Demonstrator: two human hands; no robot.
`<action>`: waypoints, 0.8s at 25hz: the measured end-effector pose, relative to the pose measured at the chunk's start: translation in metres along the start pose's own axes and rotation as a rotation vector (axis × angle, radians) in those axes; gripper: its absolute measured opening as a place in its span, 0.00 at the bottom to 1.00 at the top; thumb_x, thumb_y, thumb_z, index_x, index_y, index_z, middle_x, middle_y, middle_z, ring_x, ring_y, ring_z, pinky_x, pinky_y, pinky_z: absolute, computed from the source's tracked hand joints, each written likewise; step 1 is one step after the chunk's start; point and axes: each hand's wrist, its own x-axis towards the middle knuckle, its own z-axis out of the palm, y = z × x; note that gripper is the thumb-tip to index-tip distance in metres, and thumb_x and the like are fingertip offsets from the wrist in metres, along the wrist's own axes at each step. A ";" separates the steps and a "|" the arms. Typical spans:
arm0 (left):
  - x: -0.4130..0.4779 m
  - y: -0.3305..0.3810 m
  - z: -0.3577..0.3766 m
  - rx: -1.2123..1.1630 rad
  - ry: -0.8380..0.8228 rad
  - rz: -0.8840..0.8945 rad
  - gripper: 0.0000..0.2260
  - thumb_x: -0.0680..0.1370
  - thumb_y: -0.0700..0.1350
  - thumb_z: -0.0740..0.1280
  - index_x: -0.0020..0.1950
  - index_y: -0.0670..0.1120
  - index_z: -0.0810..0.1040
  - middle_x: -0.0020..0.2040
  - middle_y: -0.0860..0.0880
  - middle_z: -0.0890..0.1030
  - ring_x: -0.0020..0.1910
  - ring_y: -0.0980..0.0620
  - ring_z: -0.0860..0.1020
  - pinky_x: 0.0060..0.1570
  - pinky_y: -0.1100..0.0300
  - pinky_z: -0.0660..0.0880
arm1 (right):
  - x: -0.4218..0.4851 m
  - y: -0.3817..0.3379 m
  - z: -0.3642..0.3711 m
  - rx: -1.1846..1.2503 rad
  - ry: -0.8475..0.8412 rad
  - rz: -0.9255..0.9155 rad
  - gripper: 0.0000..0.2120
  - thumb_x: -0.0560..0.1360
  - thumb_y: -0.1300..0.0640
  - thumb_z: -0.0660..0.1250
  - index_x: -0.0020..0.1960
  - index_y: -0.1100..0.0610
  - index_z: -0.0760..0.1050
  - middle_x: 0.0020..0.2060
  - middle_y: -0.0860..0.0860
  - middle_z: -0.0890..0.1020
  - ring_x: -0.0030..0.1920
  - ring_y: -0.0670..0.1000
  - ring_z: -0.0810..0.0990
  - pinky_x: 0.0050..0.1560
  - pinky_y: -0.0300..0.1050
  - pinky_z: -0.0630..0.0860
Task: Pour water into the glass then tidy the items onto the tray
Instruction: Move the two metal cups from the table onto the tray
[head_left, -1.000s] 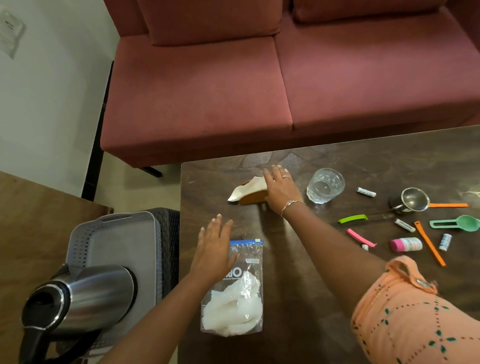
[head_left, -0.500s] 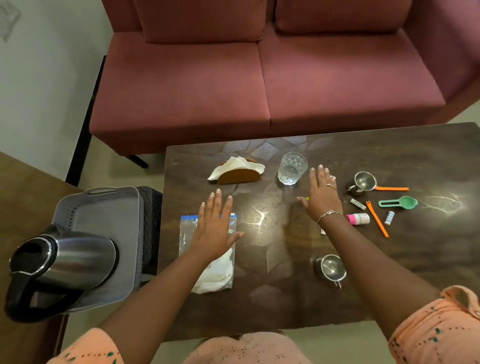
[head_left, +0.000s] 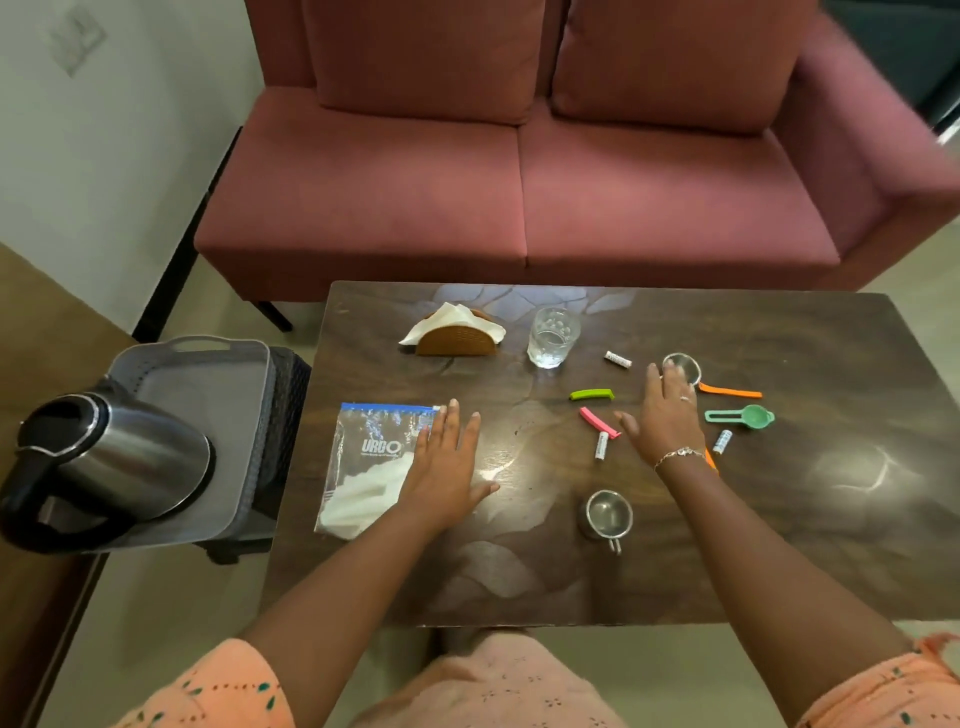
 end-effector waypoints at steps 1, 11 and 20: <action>-0.005 0.008 0.002 -0.031 0.008 -0.010 0.37 0.77 0.57 0.61 0.76 0.46 0.42 0.76 0.41 0.38 0.75 0.43 0.37 0.74 0.47 0.42 | -0.009 0.008 -0.005 0.000 0.001 0.001 0.38 0.73 0.50 0.66 0.73 0.64 0.50 0.74 0.63 0.53 0.75 0.60 0.49 0.74 0.53 0.47; -0.033 0.082 0.039 -0.626 -0.187 -0.263 0.28 0.76 0.51 0.66 0.71 0.40 0.61 0.70 0.41 0.68 0.67 0.44 0.68 0.63 0.53 0.67 | -0.041 0.064 -0.048 0.222 -0.042 0.055 0.33 0.72 0.56 0.68 0.70 0.65 0.57 0.70 0.62 0.63 0.72 0.59 0.59 0.71 0.51 0.58; 0.003 0.123 0.079 -0.998 -0.224 -0.621 0.12 0.74 0.48 0.69 0.43 0.46 0.67 0.42 0.48 0.71 0.39 0.53 0.68 0.34 0.61 0.64 | 0.026 0.090 -0.016 0.891 -0.231 0.442 0.24 0.74 0.61 0.66 0.67 0.64 0.64 0.66 0.62 0.71 0.61 0.56 0.72 0.55 0.45 0.71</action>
